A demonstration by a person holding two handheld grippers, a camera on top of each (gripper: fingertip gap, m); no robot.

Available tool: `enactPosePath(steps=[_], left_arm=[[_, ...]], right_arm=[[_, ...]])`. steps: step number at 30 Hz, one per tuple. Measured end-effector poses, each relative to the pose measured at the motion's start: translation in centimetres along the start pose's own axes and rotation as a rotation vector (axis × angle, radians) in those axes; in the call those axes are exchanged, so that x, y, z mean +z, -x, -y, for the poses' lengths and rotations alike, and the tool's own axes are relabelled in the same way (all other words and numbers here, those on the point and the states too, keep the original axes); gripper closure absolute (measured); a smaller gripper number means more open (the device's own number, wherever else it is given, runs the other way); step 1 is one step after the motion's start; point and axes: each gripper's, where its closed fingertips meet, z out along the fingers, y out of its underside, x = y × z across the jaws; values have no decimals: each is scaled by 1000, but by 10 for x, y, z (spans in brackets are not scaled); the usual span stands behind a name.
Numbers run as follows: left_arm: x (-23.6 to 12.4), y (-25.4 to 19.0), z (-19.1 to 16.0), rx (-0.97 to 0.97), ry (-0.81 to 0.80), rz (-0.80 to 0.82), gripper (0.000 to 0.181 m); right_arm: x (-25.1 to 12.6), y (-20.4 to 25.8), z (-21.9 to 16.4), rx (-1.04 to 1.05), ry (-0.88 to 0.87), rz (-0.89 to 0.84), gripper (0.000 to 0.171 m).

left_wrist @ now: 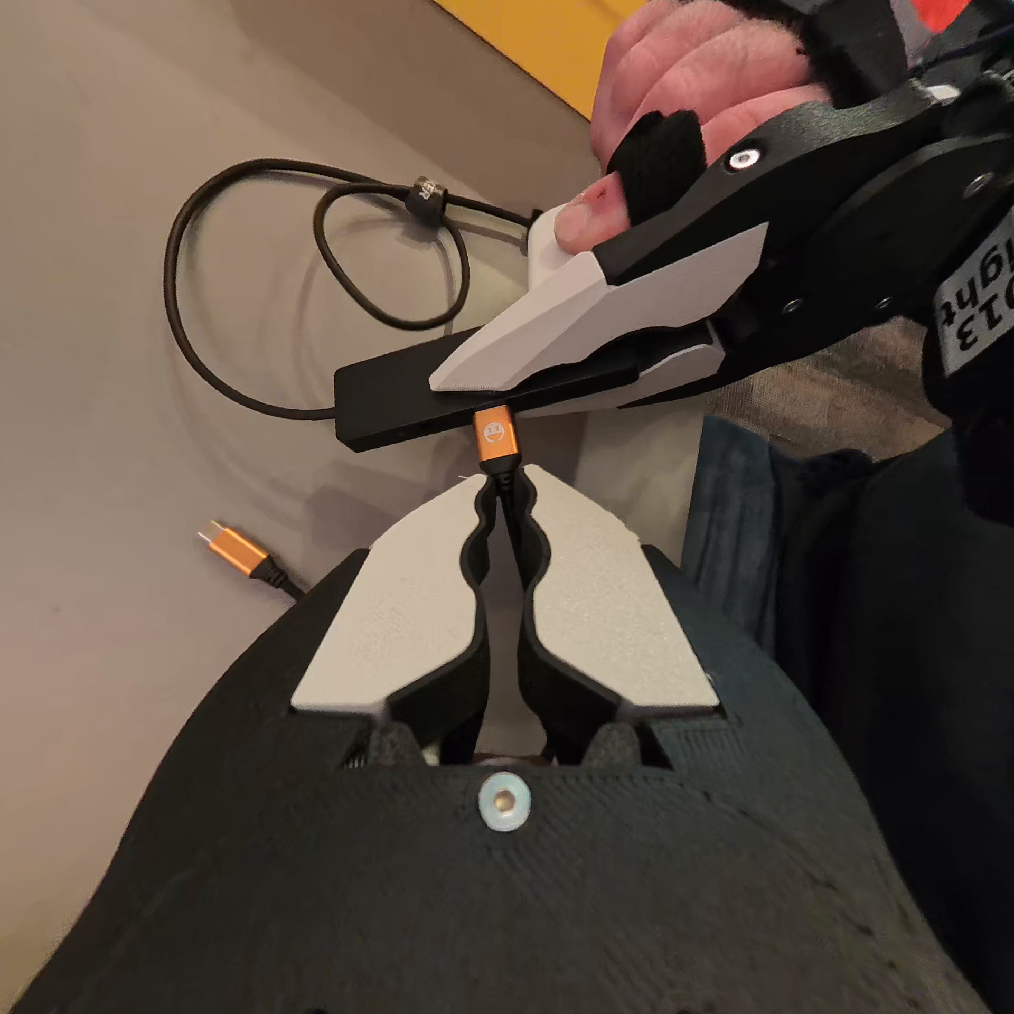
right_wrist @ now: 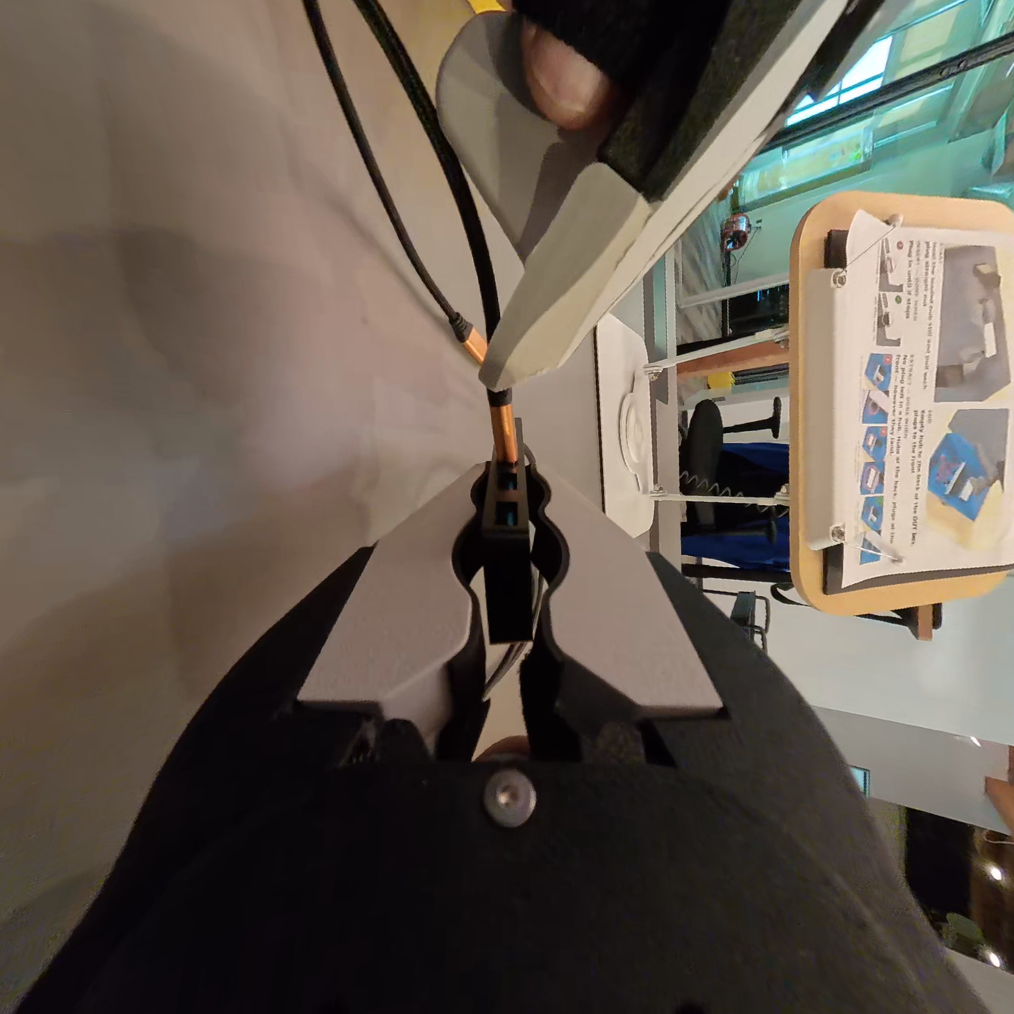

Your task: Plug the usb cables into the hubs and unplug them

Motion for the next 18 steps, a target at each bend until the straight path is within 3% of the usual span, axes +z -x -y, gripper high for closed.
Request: enactPosePath(steps=[4, 10, 14, 18], left_arm=[[-13, 3, 12, -12, -83, 26, 175], [-88, 5, 44, 52, -331, 162, 166], [-131, 9, 44, 62, -416, 315, 161], [-139, 10, 26, 56, -397, 382, 159]], right_arm=[[-2, -12, 0, 52, -17, -19, 163], [-28, -57, 0, 184, 6, -66, 163], [-57, -102, -21, 301, 30, -89, 163], [-104, -162, -42, 469, -35, -100, 163]])
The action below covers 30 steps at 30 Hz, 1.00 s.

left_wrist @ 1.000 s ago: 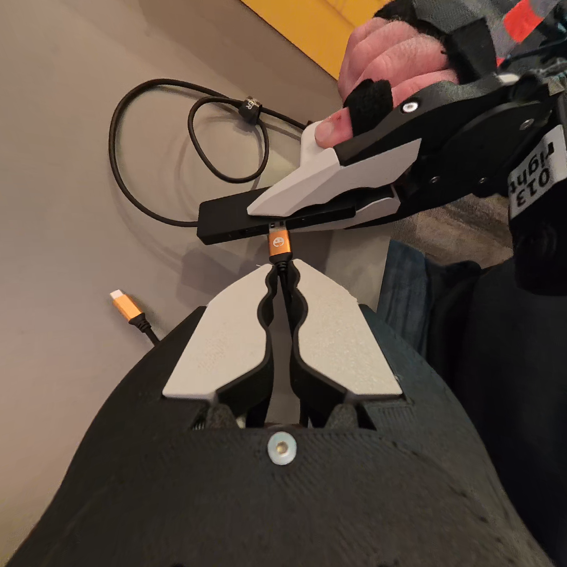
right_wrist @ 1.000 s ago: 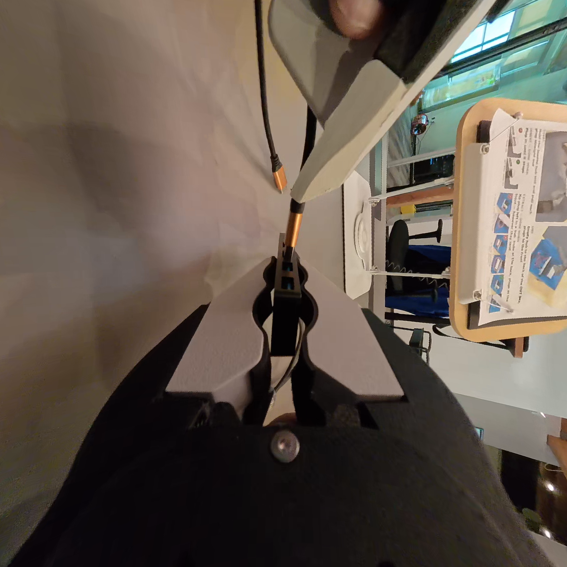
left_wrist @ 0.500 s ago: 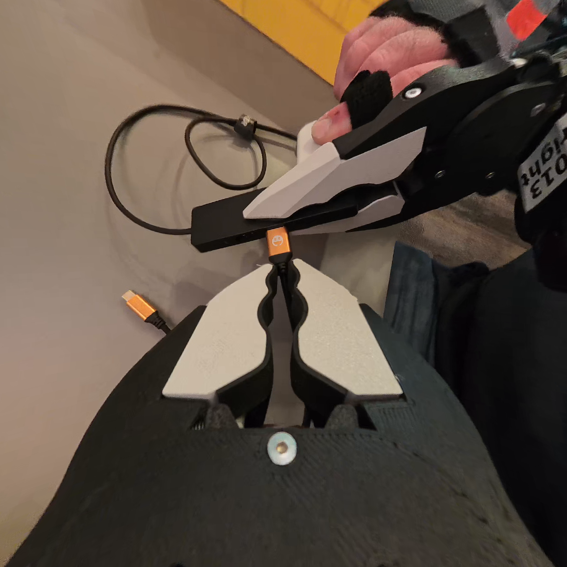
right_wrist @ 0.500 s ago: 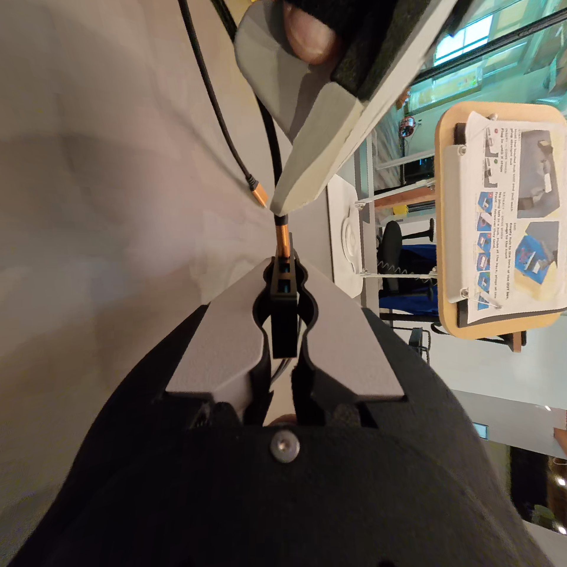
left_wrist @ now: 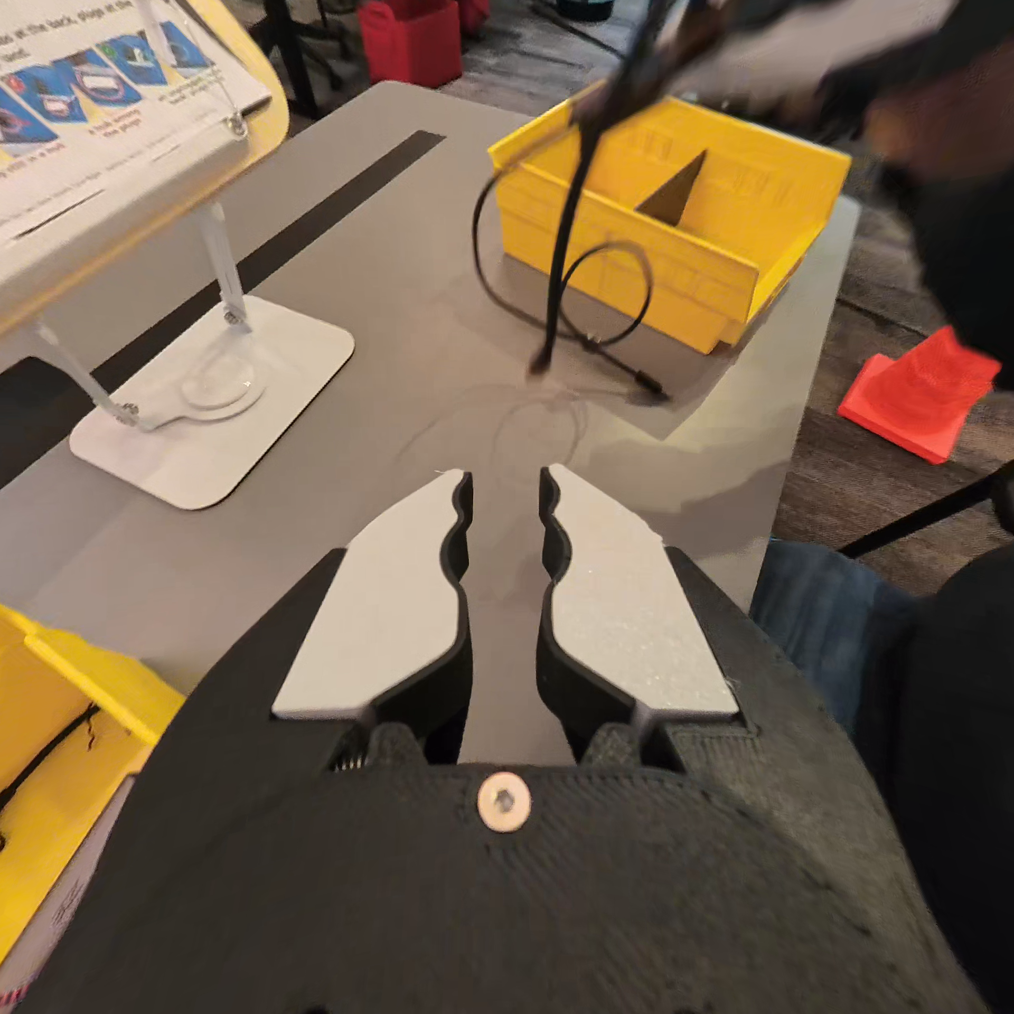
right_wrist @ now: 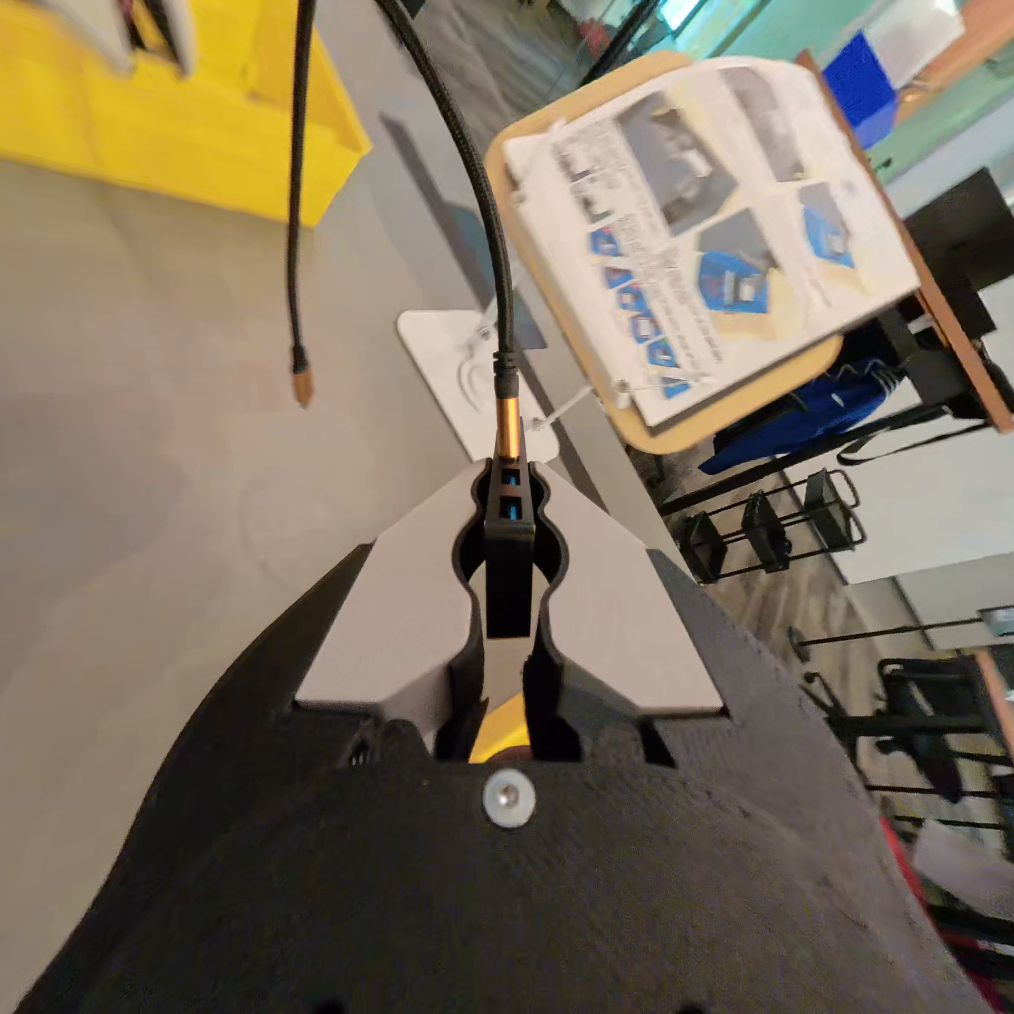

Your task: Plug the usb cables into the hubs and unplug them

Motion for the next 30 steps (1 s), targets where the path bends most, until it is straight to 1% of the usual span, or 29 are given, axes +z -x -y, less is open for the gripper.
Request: enactPosePath(steps=[3, 5, 7, 8, 10, 11, 13, 14, 15, 16, 19, 21, 23, 26, 28, 30], left_arm=[[2, -1, -17, -9, 35, 11, 160], [4, -2, -25, -24, 44, 7, 161], [6, -2, -31, -36, 48, 6, 162], [8, -3, -33, -43, 49, -1, 162], [11, -3, -38, -47, 62, -5, 164], [13, -4, -40, -45, 70, -5, 164], [16, -4, -43, -41, 82, -7, 164], [18, -4, -45, -39, 88, -6, 164], [20, -4, -46, -38, 94, -4, 164], [21, -4, -47, -39, 99, -6, 164], [26, -5, -49, -43, 108, -13, 164], [29, -7, -49, -44, 111, -19, 164], [31, -8, -51, -45, 113, -23, 164], [34, -8, -58, -48, 132, -22, 164], [35, -8, -63, -59, 139, -30, 164], [36, -8, -65, -63, 144, -33, 164]], right_arm=[[-37, -56, 1, 118, -16, -4, 163], [-60, -95, 2, 175, -74, -41, 163], [-74, -130, -10, 241, -77, -69, 163], [-81, -148, -18, 256, -74, -110, 163], [-90, -171, -32, 281, -47, -144, 163], [-96, -185, -35, 281, -66, -195, 163], [-103, -197, -42, 324, -77, -189, 163], [-110, -206, -41, 333, -100, -221, 163], [-119, -216, -38, 303, -119, -282, 163], [-127, -221, -34, 289, -122, -307, 163], [-143, -238, -18, 300, -187, -331, 163], [-149, -249, -16, 334, -204, -328, 163], [-154, -255, -16, 311, -193, -353, 163], [-159, -258, -16, 335, -237, -362, 163], [-164, -264, -12, 367, -304, -364, 163], [-176, -273, 0, 375, -388, -389, 163]])
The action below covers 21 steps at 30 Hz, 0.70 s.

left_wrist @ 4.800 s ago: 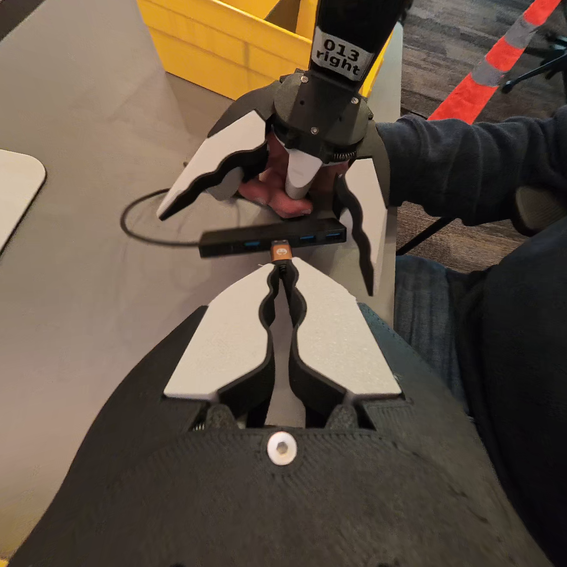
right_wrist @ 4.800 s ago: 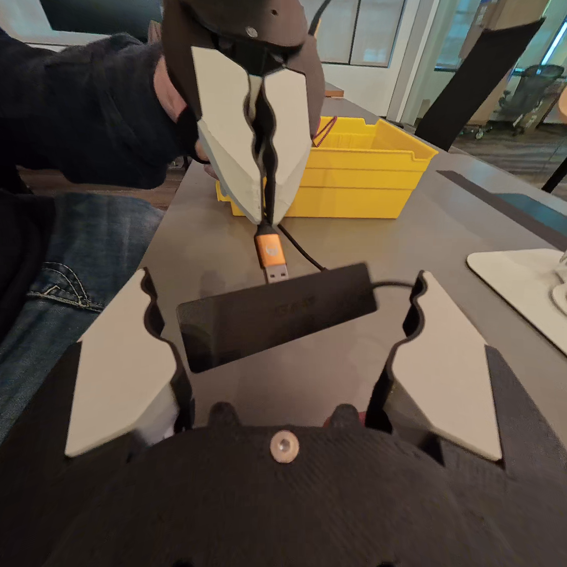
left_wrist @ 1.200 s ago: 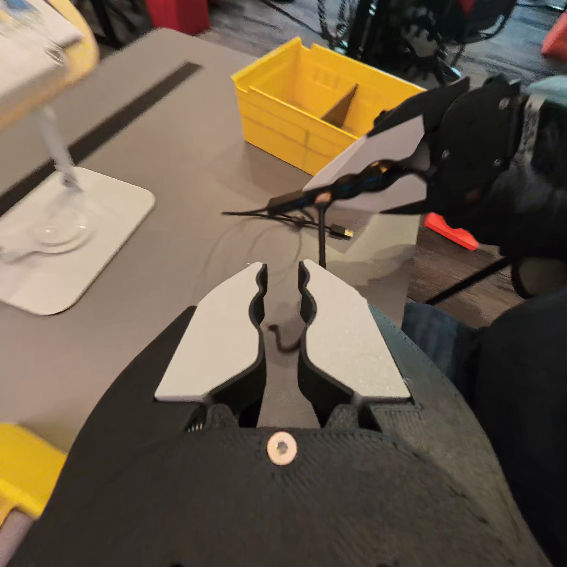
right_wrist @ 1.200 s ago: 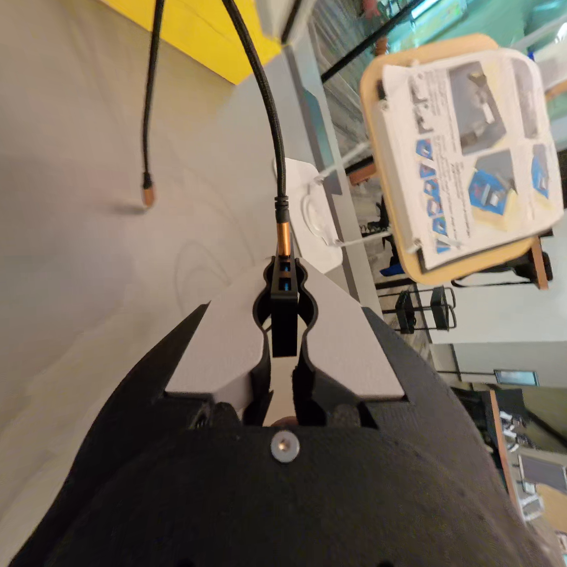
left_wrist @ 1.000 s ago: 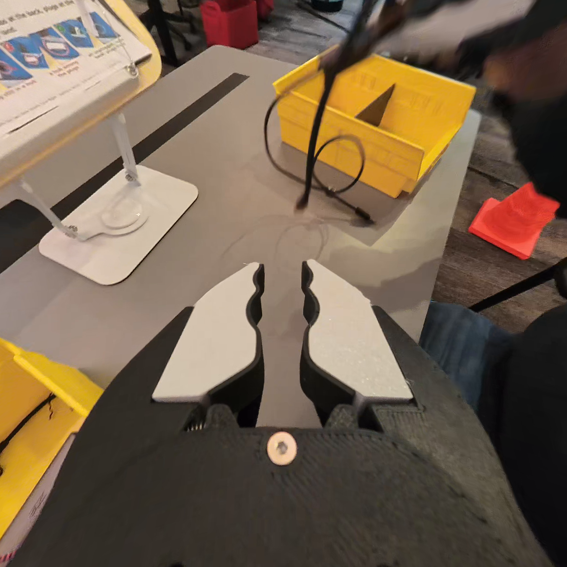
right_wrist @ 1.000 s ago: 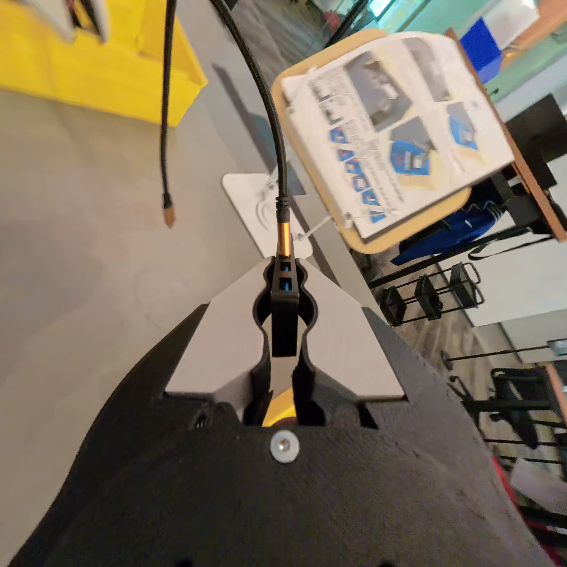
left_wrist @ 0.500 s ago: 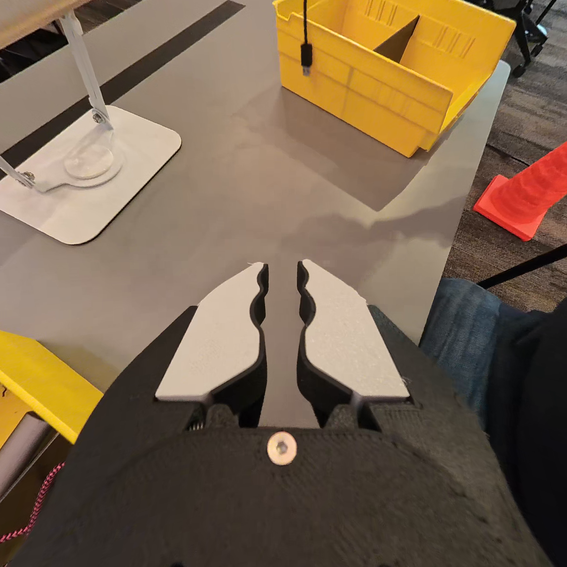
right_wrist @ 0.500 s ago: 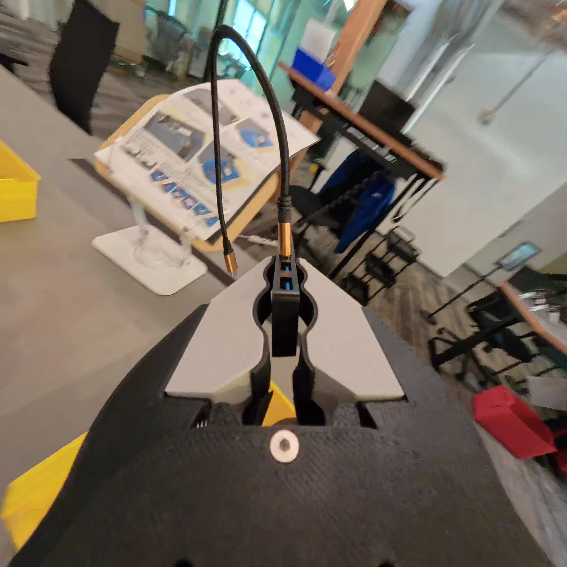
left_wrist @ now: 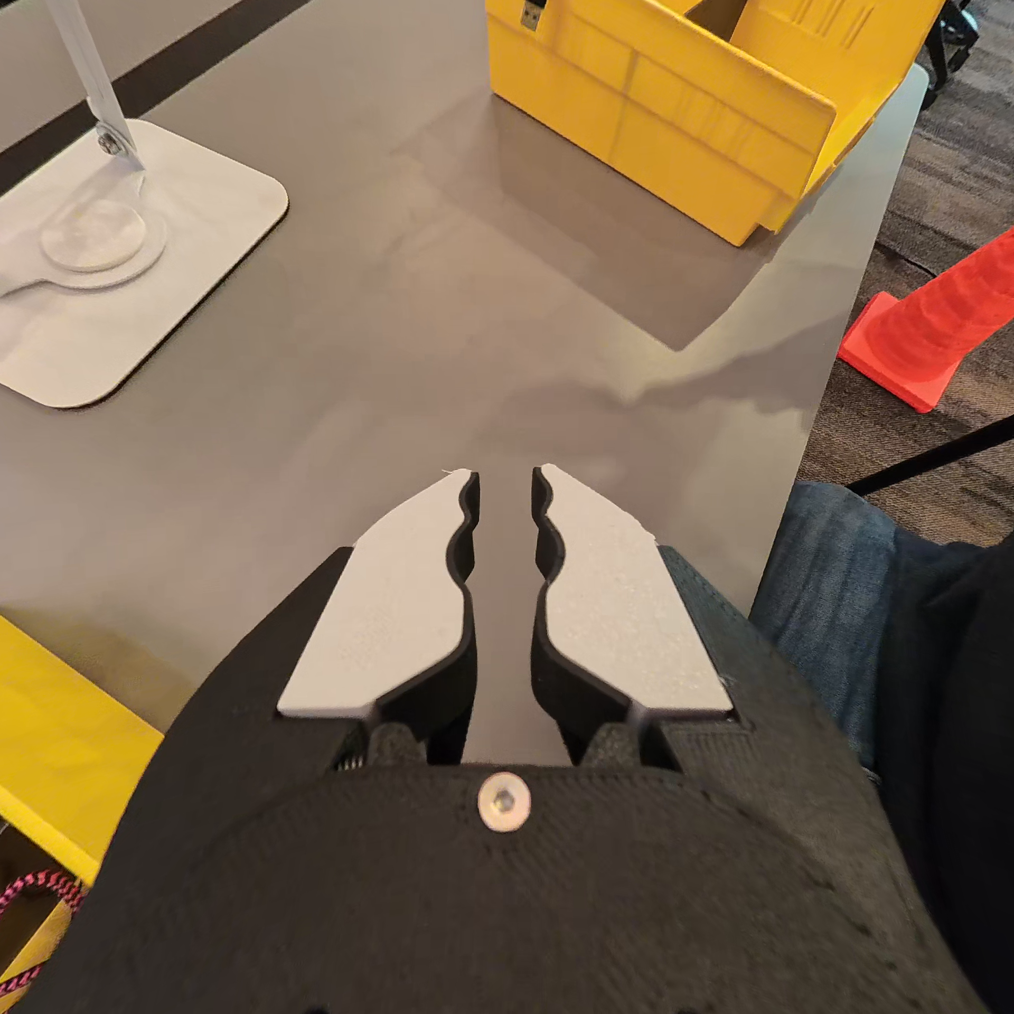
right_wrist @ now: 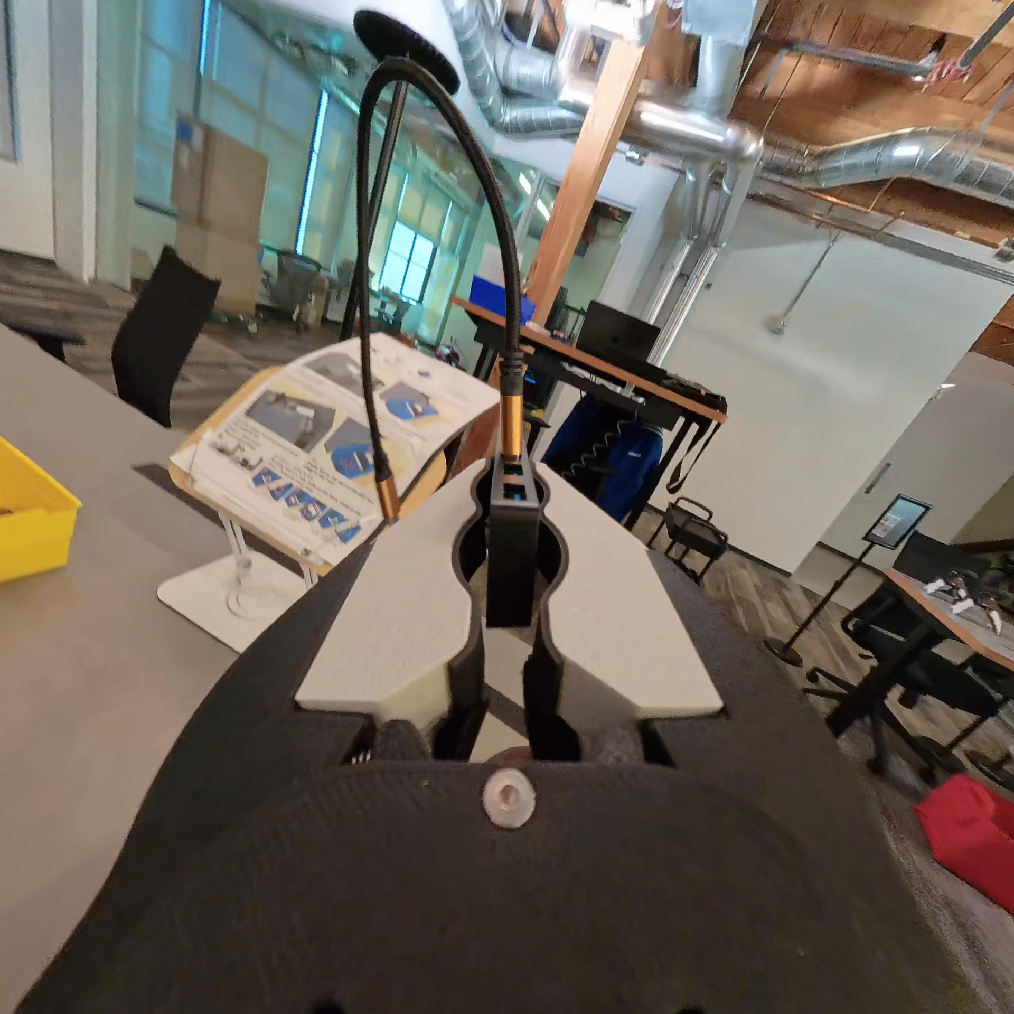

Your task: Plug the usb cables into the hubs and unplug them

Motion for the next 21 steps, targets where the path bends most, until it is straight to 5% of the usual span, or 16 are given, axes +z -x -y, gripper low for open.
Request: enactPosePath(steps=[10, 16, 21], left_arm=[[11, -6, -1, -10, 13, -21, 164], [15, -15, -7, -72, -15, -97, 163], [30, -21, -10, -81, -12, -134, 162]], right_arm=[[82, 62, 50, 182, -172, 287, 162], [101, 32, 69, 337, -321, 244, 163], [134, 81, 50, 430, -216, 452, 163]])
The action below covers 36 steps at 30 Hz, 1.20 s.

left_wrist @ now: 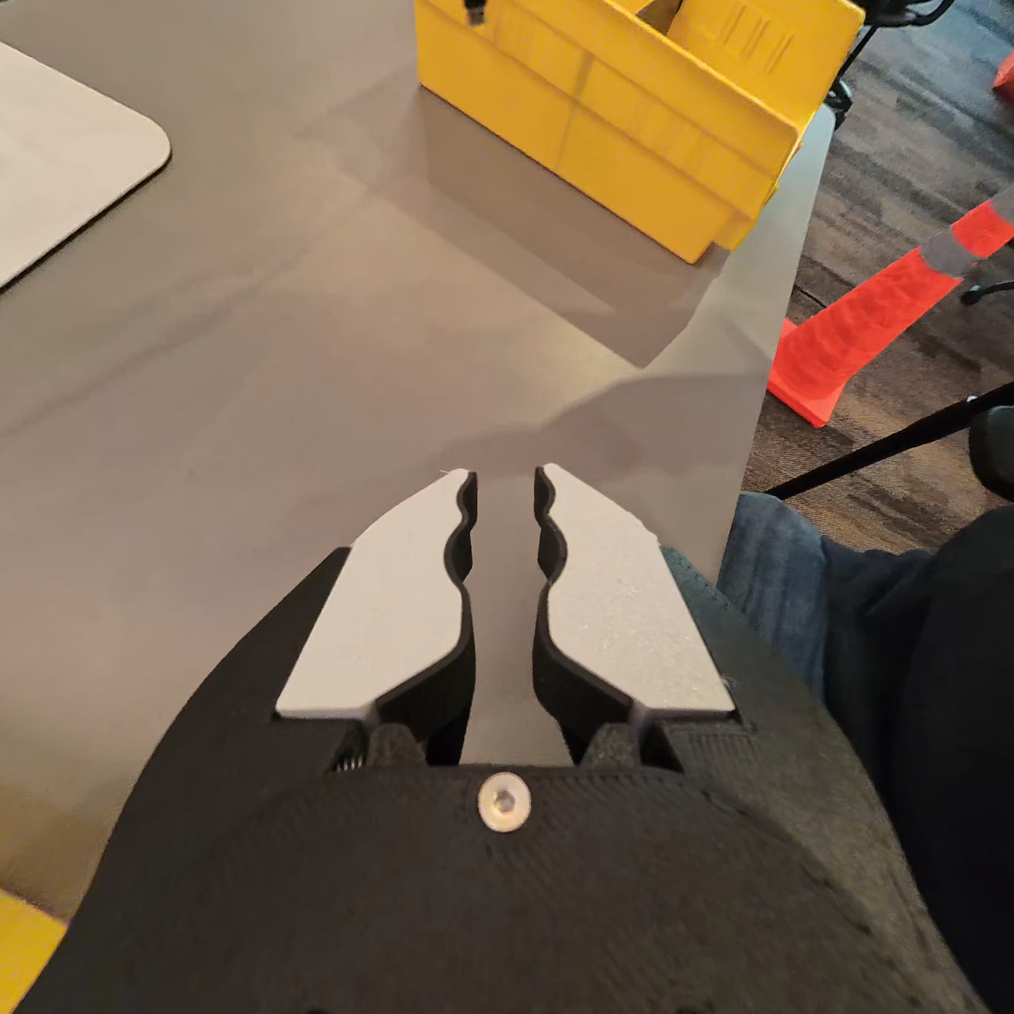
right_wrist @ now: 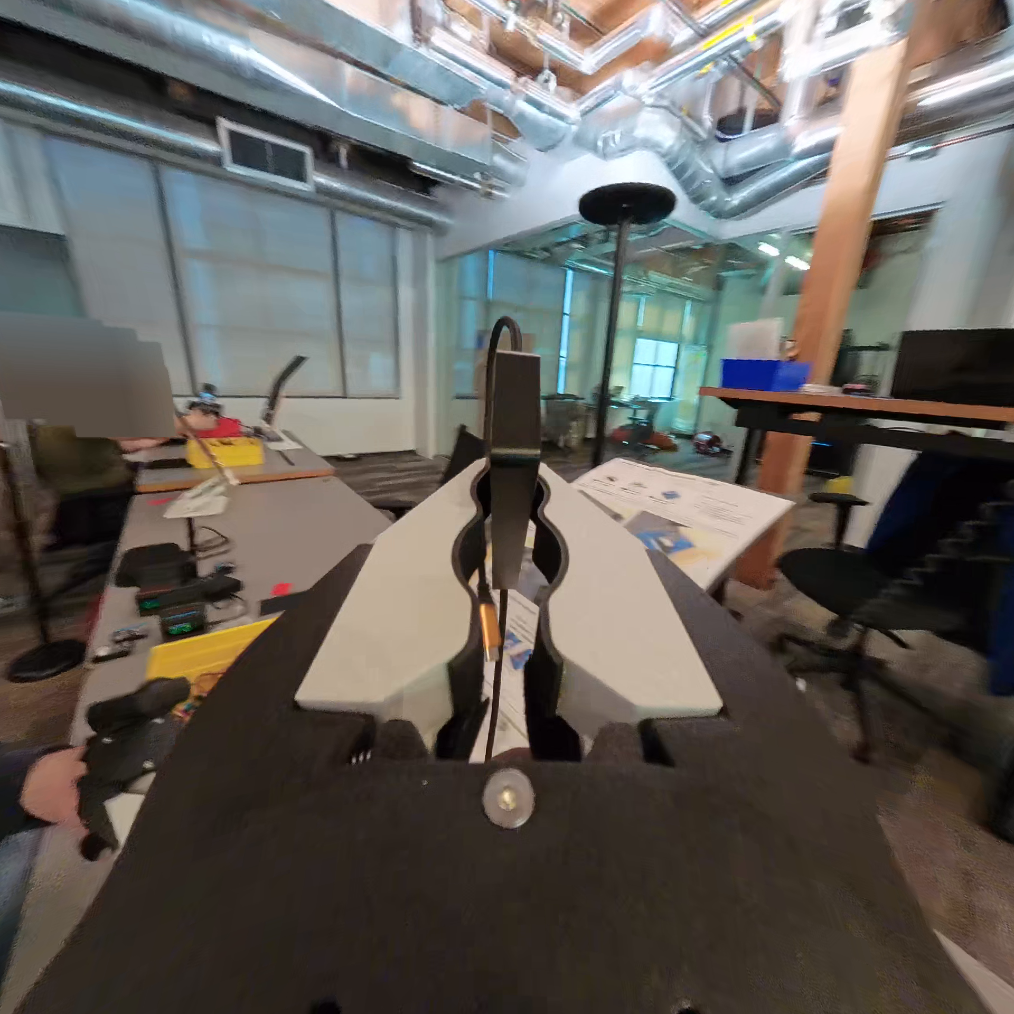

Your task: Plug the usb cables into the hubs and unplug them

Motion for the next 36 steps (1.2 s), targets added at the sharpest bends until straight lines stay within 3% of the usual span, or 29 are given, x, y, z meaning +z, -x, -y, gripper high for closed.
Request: enactPosePath(steps=[4, 10, 15, 22, 26, 29, 32, 36], left_arm=[[5, -3, -1, 4, 7, -5, 162], [2, 0, -10, -17, 10, -7, 162], [6, 0, -9, -20, 11, -20, 162], [9, -4, -8, -5, 31, -12, 161], [9, -2, -10, -22, 38, -13, 161], [10, -2, -9, -21, 41, -13, 161], [12, -3, -7, -14, 37, -14, 161], [12, -3, -13, -19, 41, -17, 160]], right_arm=[[4, 21, 21, -20, -69, 22, 163], [-35, 3, 56, -162, -4, -112, 163], [-61, -13, 46, -226, 116, -199, 163], [-89, -25, 41, -216, 108, -243, 163], [-111, -34, 84, -164, -49, -251, 163], [-120, -43, 108, -194, -68, -281, 163], [-121, -54, 86, -187, 45, -298, 163], [-127, -63, 7, -149, 238, -295, 163]])
